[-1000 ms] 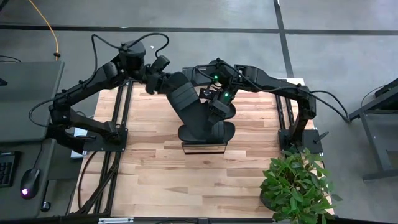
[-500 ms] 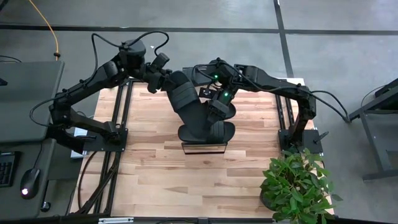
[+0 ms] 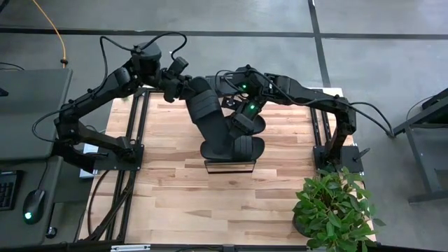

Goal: Pick and place slides into the shelf
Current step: Put the black slide on the shelf

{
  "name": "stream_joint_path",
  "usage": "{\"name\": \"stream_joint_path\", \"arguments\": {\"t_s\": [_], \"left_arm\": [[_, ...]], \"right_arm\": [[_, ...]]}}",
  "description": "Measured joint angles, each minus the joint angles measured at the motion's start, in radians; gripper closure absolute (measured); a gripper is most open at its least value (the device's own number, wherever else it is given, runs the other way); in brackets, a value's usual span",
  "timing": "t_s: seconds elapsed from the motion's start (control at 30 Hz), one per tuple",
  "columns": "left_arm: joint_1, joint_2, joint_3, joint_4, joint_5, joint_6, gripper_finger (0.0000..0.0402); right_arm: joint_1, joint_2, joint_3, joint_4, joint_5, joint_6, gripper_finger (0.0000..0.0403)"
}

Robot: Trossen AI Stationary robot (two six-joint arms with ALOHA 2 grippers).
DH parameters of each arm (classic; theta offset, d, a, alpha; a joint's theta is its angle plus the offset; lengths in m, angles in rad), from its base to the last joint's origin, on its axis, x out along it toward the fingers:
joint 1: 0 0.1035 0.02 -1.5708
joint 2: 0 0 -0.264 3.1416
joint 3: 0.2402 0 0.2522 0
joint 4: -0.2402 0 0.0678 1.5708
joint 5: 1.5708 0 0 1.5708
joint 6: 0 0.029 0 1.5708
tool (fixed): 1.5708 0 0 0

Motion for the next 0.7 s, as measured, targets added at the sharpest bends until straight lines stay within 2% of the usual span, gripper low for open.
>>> {"name": "stream_joint_path", "arguments": {"t_s": [0.23, 0.47, 0.7], "left_arm": [[0.014, -0.005, 0.0, -0.009, 0.006, 0.013, 0.0356], [0.109, -0.027, -0.001, -0.091, 0.042, 0.043, 0.0376], [0.214, -0.061, -0.001, -0.141, 0.062, 0.064, 0.0354]], "right_arm": [[-0.002, 0.0, 0.0, 0.041, 0.056, -0.03, 0.0267], [-0.018, 0.0, 0.0, 0.167, 0.116, 0.026, 0.0211], [-0.08, 0.002, 0.0, 0.227, 0.193, 0.04, 0.0197]]}}
